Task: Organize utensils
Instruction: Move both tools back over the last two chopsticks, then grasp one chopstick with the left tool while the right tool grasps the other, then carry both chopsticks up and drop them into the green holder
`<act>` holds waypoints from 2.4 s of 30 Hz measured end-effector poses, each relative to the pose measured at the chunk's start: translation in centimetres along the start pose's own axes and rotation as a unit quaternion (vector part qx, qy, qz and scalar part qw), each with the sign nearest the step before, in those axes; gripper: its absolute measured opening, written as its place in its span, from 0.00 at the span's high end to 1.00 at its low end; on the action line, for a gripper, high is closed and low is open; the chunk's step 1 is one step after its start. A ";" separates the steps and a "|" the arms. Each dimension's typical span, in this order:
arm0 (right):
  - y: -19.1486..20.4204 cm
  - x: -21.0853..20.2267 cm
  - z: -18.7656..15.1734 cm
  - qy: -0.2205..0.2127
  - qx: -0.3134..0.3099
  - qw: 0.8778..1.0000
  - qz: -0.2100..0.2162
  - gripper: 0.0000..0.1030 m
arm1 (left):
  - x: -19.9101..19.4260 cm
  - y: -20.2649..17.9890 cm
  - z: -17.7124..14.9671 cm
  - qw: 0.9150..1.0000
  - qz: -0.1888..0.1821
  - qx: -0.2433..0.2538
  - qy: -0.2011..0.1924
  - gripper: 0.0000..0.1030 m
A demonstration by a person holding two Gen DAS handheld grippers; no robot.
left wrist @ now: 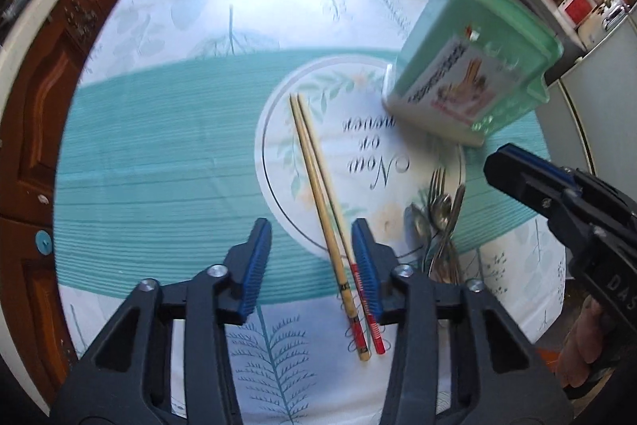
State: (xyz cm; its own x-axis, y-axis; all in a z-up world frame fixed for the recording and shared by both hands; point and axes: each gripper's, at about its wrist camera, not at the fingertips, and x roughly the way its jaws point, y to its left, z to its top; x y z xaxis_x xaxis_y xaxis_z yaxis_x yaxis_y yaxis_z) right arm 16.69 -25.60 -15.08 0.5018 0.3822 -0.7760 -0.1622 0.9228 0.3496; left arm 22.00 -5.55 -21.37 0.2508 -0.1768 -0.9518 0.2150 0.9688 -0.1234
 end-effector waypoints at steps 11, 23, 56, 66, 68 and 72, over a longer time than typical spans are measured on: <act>-0.5 1.7 -1.5 0.031 0.017 0.999 -0.006 0.83 | 4.3 -0.7 0.2 0.998 0.013 -0.012 0.056 0.73; -1.0 2.4 -2.1 0.042 0.020 0.999 -0.015 0.84 | 6.0 -1.8 0.7 0.994 0.072 0.009 0.081 0.74; 7.0 15.4 -0.6 0.249 -0.035 0.962 -0.105 0.84 | 2.0 7.9 -6.2 0.986 0.116 0.012 0.118 0.96; 7.4 15.3 -0.5 0.264 -0.030 0.958 -0.107 0.95 | 0.8 8.2 -5.6 0.995 0.070 0.005 0.069 0.96; 6.4 14.3 -0.5 0.255 -0.008 0.964 -0.080 0.95 | -0.8 7.4 -5.6 0.997 0.064 0.014 0.033 0.96; 5.1 10.9 -0.7 0.209 0.011 0.977 -0.029 0.95 | -4.4 4.7 -5.4 0.997 0.057 0.036 -0.040 0.96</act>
State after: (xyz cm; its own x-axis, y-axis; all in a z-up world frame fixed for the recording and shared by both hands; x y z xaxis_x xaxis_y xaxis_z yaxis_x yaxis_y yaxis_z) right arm 20.76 -16.75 -22.08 0.1186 0.3194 -0.9402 -0.1232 0.9443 0.3053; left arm 16.77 0.76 -19.27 0.3511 -0.0814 -0.9328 0.2478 0.9688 0.0088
